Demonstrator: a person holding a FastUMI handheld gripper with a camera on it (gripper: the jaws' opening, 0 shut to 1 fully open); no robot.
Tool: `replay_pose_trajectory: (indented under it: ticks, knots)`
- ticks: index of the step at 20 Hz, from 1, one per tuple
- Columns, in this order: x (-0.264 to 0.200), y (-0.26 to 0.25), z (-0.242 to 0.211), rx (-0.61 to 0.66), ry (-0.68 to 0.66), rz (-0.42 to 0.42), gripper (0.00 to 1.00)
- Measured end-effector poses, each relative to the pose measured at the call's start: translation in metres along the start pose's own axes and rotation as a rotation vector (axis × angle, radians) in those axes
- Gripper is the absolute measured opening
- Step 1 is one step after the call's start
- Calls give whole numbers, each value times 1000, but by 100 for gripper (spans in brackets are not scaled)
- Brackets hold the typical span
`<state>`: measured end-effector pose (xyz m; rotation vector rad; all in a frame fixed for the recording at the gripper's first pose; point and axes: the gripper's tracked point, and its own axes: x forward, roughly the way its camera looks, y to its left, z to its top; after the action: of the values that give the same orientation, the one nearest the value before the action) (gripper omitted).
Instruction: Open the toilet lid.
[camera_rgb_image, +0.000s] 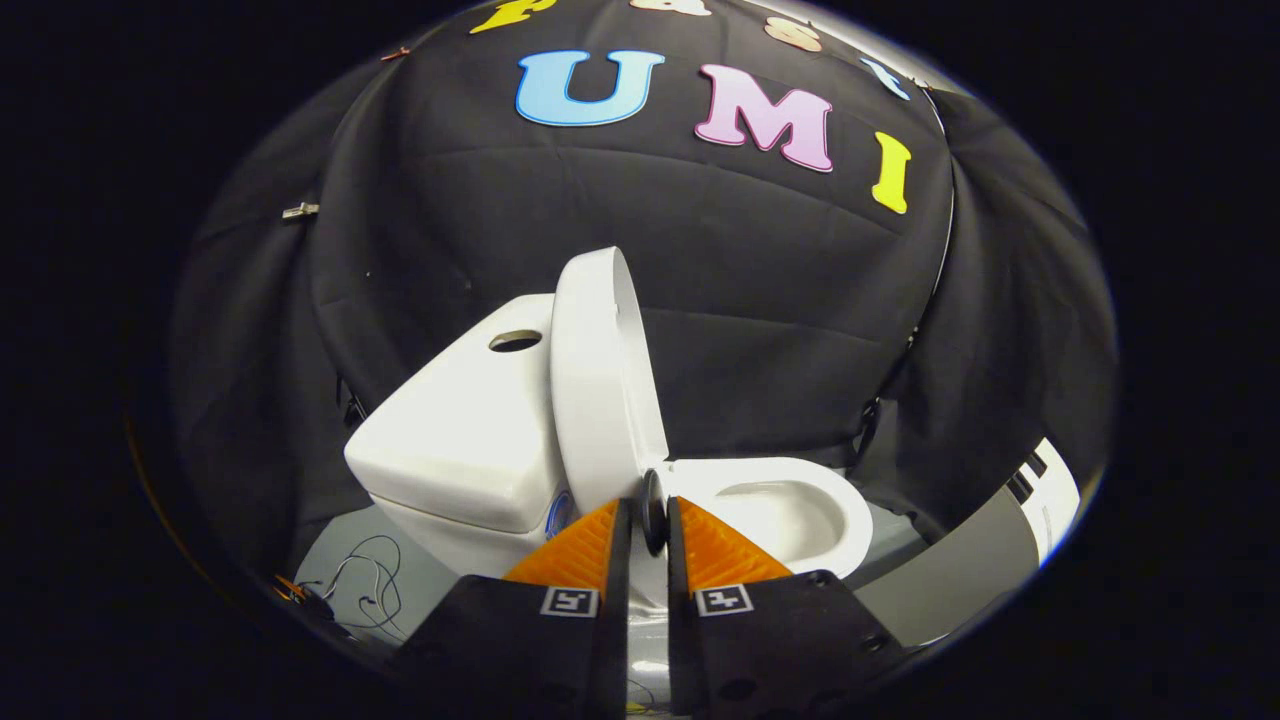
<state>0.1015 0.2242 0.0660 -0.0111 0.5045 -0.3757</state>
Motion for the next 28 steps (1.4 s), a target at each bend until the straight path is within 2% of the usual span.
replay_pose_trajectory:
  ticks: [2, 4, 5, 7, 14, 20, 26, 28]
  knots:
    - [2, 6, -2, 28, 15, 49, 25]
    - [0, 13, 0, 56, 30, 115, 37]
    - [-3, 20, 1, 58, 35, 173, 58]
    - [-1, 8, 5, 24, 32, 143, 100]
    - [-12, 5, 15, 49, 36, 195, 100]
    - [-39, -8, 34, 85, -8, 290, 100]
    - [-52, -66, 43, 96, -57, 356, 100]
    - [-49, -85, 38, 131, -27, 373, 100]
